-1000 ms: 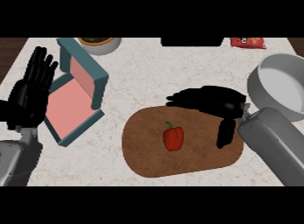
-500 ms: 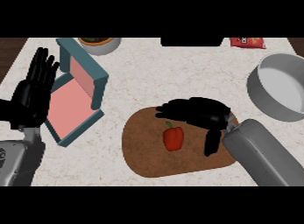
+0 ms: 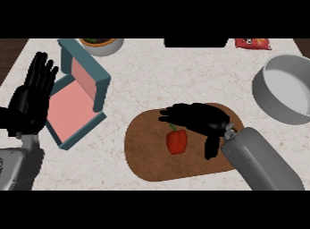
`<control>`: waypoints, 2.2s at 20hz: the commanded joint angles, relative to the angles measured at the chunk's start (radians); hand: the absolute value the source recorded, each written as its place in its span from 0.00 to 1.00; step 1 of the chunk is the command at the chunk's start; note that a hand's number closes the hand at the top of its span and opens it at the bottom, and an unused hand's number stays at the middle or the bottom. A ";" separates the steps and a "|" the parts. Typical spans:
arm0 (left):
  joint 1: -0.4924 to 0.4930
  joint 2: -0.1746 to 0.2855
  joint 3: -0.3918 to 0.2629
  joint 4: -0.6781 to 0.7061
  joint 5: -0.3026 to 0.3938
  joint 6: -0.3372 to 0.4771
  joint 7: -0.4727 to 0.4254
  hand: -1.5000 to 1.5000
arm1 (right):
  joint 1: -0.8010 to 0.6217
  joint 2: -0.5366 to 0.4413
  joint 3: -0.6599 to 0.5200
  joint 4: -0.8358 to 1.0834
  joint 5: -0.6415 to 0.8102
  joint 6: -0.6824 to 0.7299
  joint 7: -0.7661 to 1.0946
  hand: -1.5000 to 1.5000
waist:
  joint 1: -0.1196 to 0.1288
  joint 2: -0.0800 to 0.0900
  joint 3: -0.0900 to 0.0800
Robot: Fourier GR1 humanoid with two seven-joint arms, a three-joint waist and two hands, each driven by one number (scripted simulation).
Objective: Pick the bell pepper from the cutting board and place it in the pot
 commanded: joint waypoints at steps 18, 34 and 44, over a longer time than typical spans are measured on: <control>0.001 -0.044 0.052 0.024 -0.045 -0.045 -0.029 0.50 | 0.035 0.216 0.042 0.219 0.223 -0.173 -0.182 1.00 | -0.001 0.000 0.000; -0.026 -0.086 0.031 0.004 -0.087 -0.006 0.024 0.50 | 0.097 0.233 -0.036 0.054 0.308 -0.319 -0.118 1.00 | -0.009 -0.002 0.000; -0.012 -0.047 0.067 -0.022 -0.050 -0.041 0.026 0.50 | -0.069 0.255 -0.517 0.092 0.345 -0.471 0.648 1.00 | -0.035 0.011 -0.005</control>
